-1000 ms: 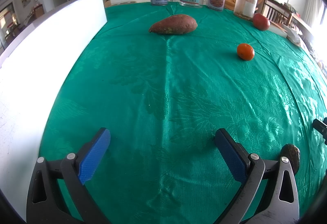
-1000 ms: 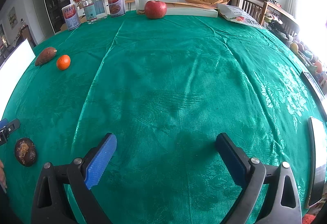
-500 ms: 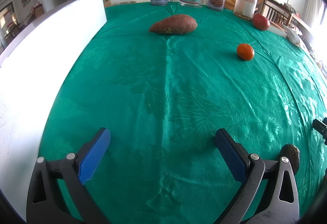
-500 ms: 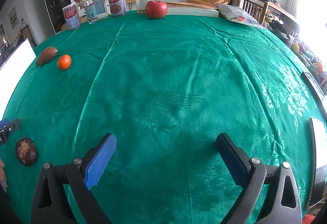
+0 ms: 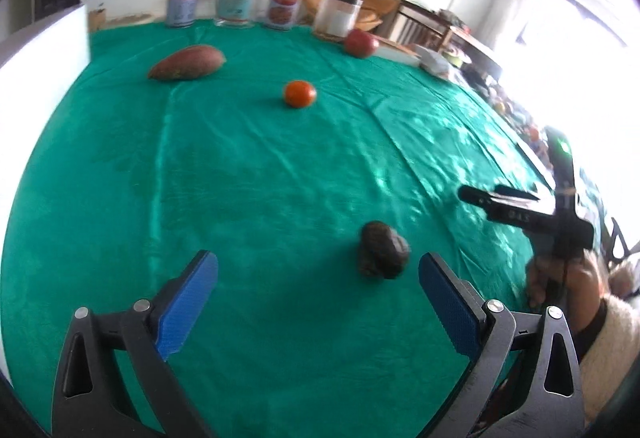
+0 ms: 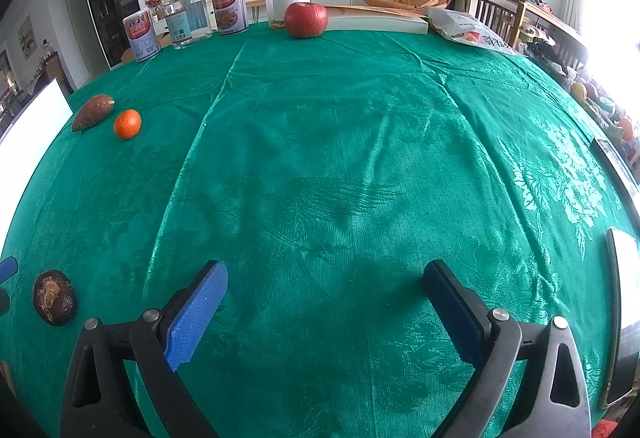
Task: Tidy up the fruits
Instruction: 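Grasp the dark brown round fruit with the left tool while the right tool grasps the sweet potato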
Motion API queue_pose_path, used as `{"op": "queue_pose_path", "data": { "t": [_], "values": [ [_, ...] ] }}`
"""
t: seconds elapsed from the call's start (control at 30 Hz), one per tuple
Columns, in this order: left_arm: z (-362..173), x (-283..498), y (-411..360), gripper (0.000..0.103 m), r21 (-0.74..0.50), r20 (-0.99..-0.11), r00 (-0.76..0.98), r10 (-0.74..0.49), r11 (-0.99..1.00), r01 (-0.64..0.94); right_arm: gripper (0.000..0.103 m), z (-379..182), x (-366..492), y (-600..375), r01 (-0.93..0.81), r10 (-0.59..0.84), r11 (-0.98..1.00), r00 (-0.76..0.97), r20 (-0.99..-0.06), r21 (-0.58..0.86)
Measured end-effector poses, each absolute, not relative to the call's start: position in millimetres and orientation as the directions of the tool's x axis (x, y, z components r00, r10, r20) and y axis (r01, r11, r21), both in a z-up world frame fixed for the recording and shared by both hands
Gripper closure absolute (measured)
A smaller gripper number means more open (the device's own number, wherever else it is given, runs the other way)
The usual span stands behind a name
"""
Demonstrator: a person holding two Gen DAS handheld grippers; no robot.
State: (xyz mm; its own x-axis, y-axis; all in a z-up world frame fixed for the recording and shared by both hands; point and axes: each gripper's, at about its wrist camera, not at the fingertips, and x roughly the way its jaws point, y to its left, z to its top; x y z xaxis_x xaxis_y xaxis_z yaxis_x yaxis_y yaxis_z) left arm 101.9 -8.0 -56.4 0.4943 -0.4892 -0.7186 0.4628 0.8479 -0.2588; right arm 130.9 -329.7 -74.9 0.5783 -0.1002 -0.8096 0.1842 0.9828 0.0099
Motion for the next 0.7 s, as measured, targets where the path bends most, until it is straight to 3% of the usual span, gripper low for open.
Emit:
{"op": "queue_pose_path", "data": {
  "t": [0.1, 0.2, 0.23, 0.3, 0.33, 0.37, 0.53, 0.7],
  "values": [
    [-57.8, 95.1, -50.6, 0.003, -0.126, -0.738, 0.517, -0.434, 0.841, 0.526, 0.005, -74.8, 130.8, -329.1, 0.184, -0.098, 0.983, 0.579, -0.809, 0.012],
    [-67.8, 100.0, -71.2, 0.007, -0.101, -0.764, 0.511, -0.394, 0.855, 0.509, 0.005, -74.6, 130.3, -327.7, 0.183, -0.096, 0.983, 0.580, -0.809, 0.014],
    [-69.9, 102.3, -71.7, 0.013, -0.097, -0.768, 0.513, -0.384, 0.862, 0.498, 0.005, -74.7, 130.0, -327.6, 0.183, -0.095, 0.983, 0.580, -0.809, 0.015],
    [-73.7, 105.6, -72.9, 0.047, -0.098, -0.780, 0.506, -0.368, 0.871, 0.482, 0.005, -74.6, 130.1, -327.3, 0.183, -0.094, 0.983, 0.581, -0.809, 0.017],
    [-73.3, 105.4, -70.3, 0.049, -0.091, -0.774, 0.520, -0.361, 0.876, 0.473, 0.005, -74.5, 130.3, -327.9, 0.182, -0.093, 0.983, 0.581, -0.809, 0.018],
    [-72.3, 103.9, -68.9, 0.062, -0.093, -0.769, 0.526, -0.364, 0.877, 0.472, 0.005, -74.5, 129.8, -328.0, 0.182, -0.092, 0.983, 0.581, -0.809, 0.019],
    [-62.2, 108.8, -38.0, 0.062, -0.127, -0.751, 0.562, -0.348, 0.910, 0.394, 0.004, -74.6, 131.7, -327.0, 0.187, -0.104, 0.982, 0.570, -0.815, 0.005],
    [-49.6, 123.5, 21.5, 0.062, -0.166, -0.742, 0.605, -0.290, 0.953, 0.254, 0.005, -20.2, 177.8, -271.0, -0.035, 0.101, 0.994, 0.636, -0.765, 0.102]
  ]
}}
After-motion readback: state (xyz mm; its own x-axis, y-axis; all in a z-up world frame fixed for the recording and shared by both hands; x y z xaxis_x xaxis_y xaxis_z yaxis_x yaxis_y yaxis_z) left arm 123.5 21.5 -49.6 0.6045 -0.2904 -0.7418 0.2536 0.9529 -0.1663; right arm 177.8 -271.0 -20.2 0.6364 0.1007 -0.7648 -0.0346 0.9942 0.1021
